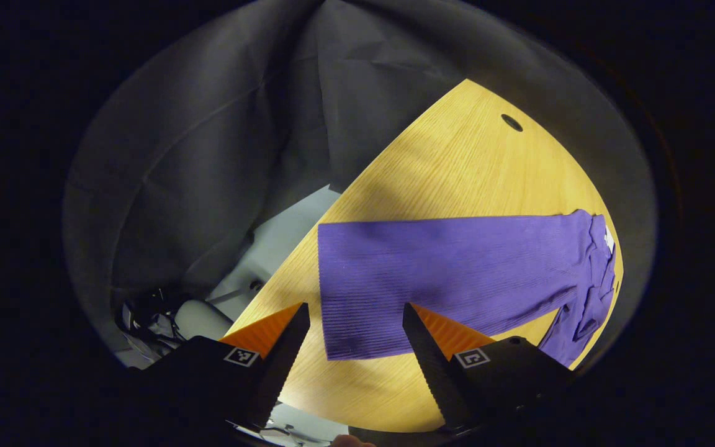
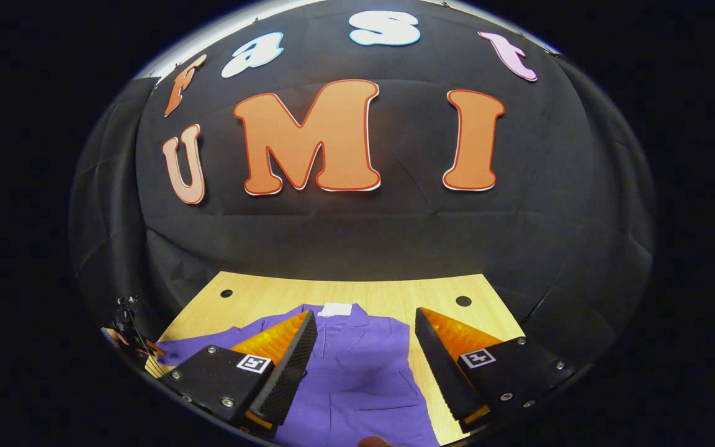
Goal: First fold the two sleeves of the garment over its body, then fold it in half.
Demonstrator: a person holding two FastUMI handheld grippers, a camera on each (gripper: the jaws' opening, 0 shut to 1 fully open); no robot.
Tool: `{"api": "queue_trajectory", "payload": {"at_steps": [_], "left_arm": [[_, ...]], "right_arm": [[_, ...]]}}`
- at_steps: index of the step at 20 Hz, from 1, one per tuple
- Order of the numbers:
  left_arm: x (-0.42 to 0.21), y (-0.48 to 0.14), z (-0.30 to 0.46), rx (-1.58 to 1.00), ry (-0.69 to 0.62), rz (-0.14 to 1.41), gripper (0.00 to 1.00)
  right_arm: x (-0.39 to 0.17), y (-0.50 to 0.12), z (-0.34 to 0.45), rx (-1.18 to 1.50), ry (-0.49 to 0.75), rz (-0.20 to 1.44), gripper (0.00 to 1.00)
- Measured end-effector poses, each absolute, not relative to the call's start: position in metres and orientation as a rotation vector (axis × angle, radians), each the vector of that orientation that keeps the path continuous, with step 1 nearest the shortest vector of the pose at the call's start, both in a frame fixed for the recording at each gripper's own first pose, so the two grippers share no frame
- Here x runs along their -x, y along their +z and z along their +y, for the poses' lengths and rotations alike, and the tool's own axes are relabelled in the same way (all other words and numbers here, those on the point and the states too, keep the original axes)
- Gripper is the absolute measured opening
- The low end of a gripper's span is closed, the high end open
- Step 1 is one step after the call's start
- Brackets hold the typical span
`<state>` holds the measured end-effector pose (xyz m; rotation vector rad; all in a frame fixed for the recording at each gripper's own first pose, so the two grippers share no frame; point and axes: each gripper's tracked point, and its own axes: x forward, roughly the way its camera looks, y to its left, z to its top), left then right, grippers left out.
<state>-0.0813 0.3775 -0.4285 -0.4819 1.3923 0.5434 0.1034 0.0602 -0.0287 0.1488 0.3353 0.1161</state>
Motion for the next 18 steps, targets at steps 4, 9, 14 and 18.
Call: {"api": "queue_trajectory", "payload": {"at_steps": [4,9,14,18], "left_arm": [[0.082,-0.436,0.379,0.471,0.559,1.459,0.98],[0.064,-0.439,0.361,0.462,0.484,1.503,0.49],[0.048,-0.429,0.344,0.428,0.394,1.488,0.10],[0.009,-0.389,0.324,0.344,0.264,1.393,0.10]], "right_arm": [[-0.097,-0.041,0.043,-0.127,0.090,0.355,0.95],[-0.084,-0.054,0.031,-0.169,0.054,0.374,0.95],[-0.065,-0.060,0.020,-0.185,0.005,0.387,0.95],[-0.058,-0.058,0.020,-0.183,-0.010,0.379,0.95]]}}
